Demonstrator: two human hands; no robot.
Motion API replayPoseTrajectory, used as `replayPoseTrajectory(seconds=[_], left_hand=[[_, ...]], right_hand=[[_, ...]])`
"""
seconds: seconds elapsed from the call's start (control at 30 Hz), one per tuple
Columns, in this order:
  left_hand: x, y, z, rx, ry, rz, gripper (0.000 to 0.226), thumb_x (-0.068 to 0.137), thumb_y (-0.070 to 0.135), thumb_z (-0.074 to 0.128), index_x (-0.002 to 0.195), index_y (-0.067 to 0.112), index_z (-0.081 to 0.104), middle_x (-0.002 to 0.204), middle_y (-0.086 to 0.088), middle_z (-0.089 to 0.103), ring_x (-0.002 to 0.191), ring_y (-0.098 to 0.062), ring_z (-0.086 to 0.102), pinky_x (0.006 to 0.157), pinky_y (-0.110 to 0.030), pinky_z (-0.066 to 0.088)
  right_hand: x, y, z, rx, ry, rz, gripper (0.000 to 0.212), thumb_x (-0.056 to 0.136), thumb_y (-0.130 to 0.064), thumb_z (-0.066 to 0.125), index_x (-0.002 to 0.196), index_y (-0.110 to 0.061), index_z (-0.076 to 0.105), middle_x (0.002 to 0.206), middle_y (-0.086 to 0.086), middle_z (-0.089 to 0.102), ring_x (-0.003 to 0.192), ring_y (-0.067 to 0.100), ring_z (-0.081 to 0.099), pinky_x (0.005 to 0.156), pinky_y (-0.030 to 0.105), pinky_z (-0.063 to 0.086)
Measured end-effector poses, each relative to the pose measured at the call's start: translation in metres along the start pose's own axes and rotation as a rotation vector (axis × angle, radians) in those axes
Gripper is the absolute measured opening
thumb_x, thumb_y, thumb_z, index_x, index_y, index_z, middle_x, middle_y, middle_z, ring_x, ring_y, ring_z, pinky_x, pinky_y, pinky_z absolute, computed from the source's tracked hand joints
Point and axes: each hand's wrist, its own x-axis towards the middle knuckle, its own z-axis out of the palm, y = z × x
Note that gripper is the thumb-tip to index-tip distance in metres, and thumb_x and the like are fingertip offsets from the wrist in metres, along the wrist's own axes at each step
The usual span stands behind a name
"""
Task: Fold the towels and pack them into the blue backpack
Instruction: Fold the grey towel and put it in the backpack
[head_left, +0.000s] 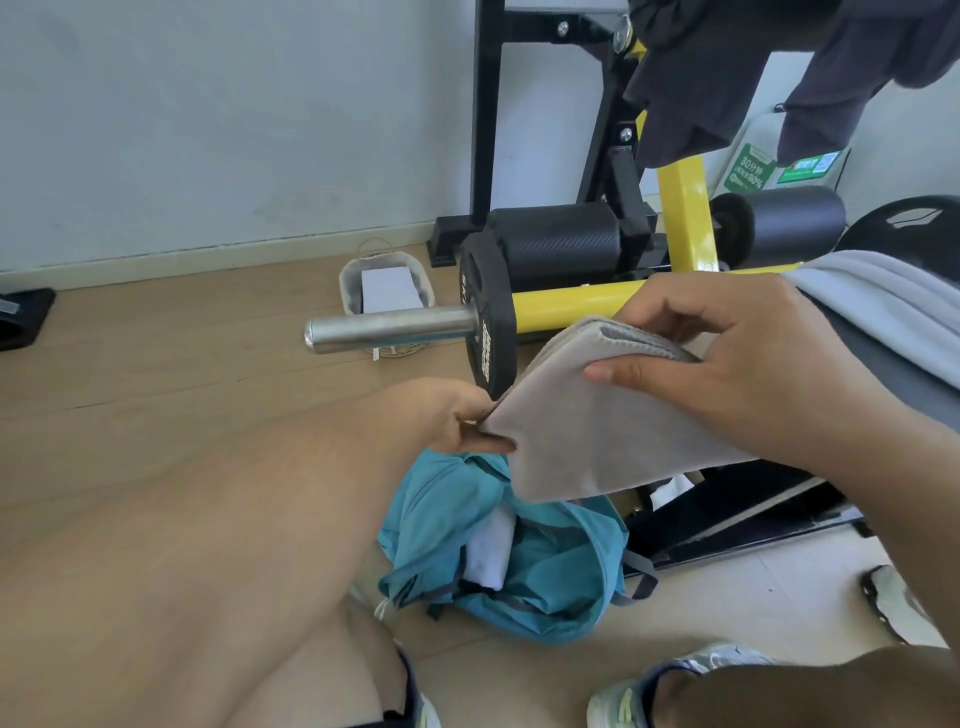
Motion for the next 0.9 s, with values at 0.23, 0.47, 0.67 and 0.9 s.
replayPoseTrajectory(seconds=[0.23,0.47,0.67,0.9], left_hand=[[-0.012,0.027,0.001,-0.251,-0.076,0.105,0.007,0.096,0.004,0.064,0.091,-0.001,0.067,0.092,-0.013,0.071,0.081,-0.022,0.068,0.061,-0.032,0.062],[-0.023,0.045,-0.007,-0.442,-0.023,0.175,0.022,0.092,0.005,0.072,0.111,-0.003,0.063,0.104,-0.016,0.072,0.087,-0.026,0.069,0.084,-0.035,0.053],[-0.018,0.028,-0.028,-0.054,0.181,0.114,0.015,0.103,0.004,0.055,0.089,0.004,0.061,0.079,-0.009,0.068,0.068,-0.017,0.066,0.062,-0.027,0.06],[-0.03,0.017,-0.053,0.203,0.213,0.134,0.04,0.101,0.008,0.031,0.112,0.001,0.069,0.091,-0.016,0.079,0.078,-0.025,0.078,0.059,-0.03,0.061]], right_hand=[[-0.001,0.006,-0.007,0.203,-0.387,0.092,0.023,0.066,-0.047,0.082,0.08,-0.031,0.075,0.086,-0.008,0.075,0.082,0.013,0.071,0.078,0.031,0.058],[-0.006,0.021,0.002,0.351,-0.79,0.261,0.018,0.084,-0.02,0.08,0.095,-0.011,0.07,0.095,0.004,0.079,0.092,0.024,0.075,0.083,0.03,0.058],[-0.01,0.016,-0.004,0.243,-0.769,0.246,0.012,0.085,-0.027,0.079,0.088,-0.027,0.067,0.089,0.0,0.079,0.084,0.026,0.072,0.083,0.043,0.056],[-0.003,0.034,-0.014,0.198,-0.008,0.386,0.007,0.091,-0.025,0.074,0.097,-0.021,0.073,0.085,-0.003,0.08,0.087,0.024,0.076,0.088,0.048,0.058]])
